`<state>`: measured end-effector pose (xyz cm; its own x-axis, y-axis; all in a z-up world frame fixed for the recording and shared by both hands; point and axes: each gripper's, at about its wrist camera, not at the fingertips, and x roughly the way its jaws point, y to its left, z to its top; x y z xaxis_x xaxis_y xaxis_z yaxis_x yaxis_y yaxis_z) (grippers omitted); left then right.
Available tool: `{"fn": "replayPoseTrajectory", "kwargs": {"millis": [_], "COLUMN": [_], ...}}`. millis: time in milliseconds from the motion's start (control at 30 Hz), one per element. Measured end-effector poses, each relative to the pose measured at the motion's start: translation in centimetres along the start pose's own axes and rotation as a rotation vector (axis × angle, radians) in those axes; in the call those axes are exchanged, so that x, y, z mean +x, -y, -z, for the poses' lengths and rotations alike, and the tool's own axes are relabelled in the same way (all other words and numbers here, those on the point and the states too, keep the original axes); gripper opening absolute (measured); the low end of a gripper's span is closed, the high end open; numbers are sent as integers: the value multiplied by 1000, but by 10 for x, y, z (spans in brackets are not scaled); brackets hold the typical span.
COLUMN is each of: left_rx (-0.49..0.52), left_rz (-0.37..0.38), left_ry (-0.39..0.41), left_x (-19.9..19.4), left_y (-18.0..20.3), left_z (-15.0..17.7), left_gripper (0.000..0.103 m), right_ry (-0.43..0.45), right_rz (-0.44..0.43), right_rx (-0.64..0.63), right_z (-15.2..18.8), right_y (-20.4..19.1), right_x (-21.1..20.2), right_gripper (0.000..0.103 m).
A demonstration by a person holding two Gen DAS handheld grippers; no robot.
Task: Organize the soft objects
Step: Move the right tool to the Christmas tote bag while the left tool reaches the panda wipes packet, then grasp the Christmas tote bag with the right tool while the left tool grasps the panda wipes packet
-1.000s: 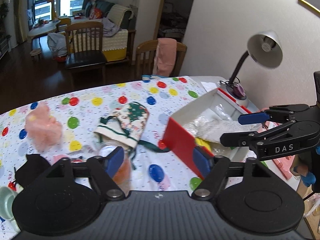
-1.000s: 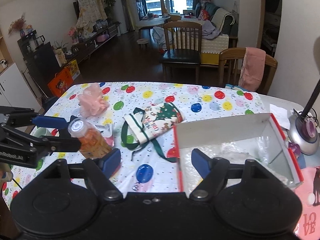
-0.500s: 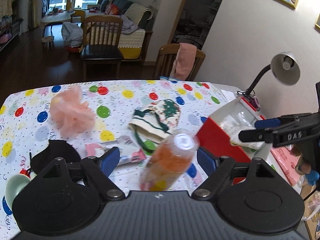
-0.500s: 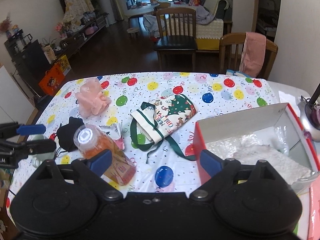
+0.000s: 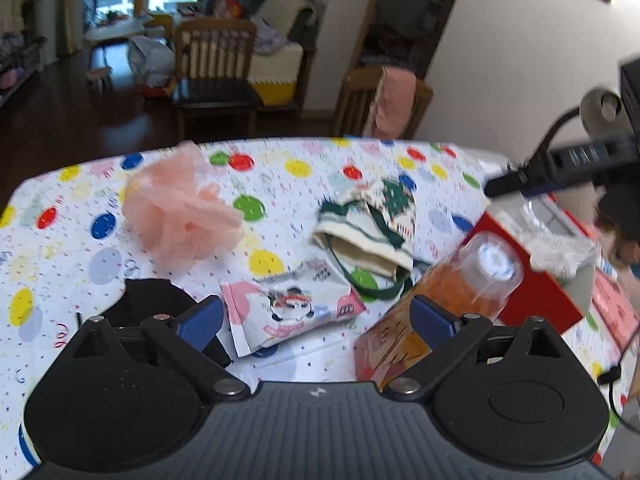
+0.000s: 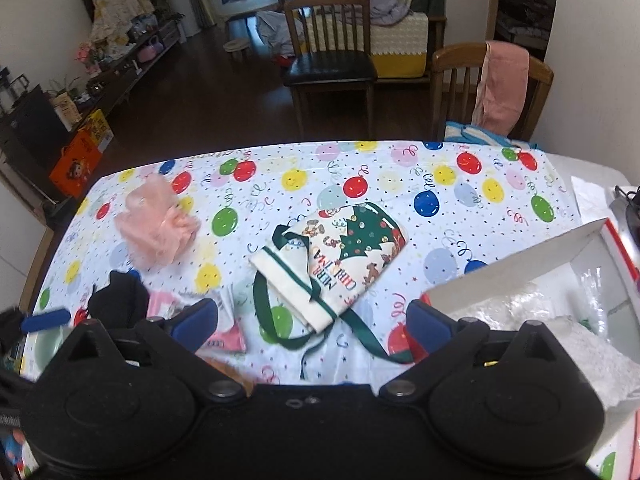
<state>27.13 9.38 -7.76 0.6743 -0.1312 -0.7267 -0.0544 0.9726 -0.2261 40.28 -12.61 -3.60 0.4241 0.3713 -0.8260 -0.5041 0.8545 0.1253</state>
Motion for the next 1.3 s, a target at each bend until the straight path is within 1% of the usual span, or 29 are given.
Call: {"fn": "replayPoseTrajectory", "kwargs": {"millis": [67,167,267,333,400,533,667,800,867,967,1100,1300], "left_rx": [37,124,212,241,237,204,257,299,321,328,346,342], "left_rz": [12,28,22,17,0,1,1,30,24,14,-18,-10], "left_ry": [-23,-55,-86,-113,-130,-161,-203,-246,-262,-271,-265,-276], "left_x": [9,22,36,47,57,76,92,105,112,121,131,145], "left_y": [0,5,9,8,3,-7,-6,-5,-5,-5,-3,-6], "left_z": [0,-2,-4,-6,-8,-13,-14,-14,-13,-13,-14,-17], "left_gripper": [100,100,100,100,100,100,100,100,100,100,100,100], "right_ry": [-15,-30,-52,-66,-85,-129,-162,-190,-201,-216,-236,-269], "right_rz": [7,38,50,55,49,63,73,75,80,87,100,85], "right_rx": [14,13,23,35,54,71,94,133,148,178,182,229], "right_z": [-9,-19,-28,-34,-40,-46,-47,-49,-50,-50,-48,-43], "right_y": [0,0,1,3,6,12,14,19,21,25,27,34], "right_x": [13,33,54,68,83,114,141,162,171,182,196,214], "right_gripper": [101,102,102,102,102,102,102,102,102,102,102,103]}}
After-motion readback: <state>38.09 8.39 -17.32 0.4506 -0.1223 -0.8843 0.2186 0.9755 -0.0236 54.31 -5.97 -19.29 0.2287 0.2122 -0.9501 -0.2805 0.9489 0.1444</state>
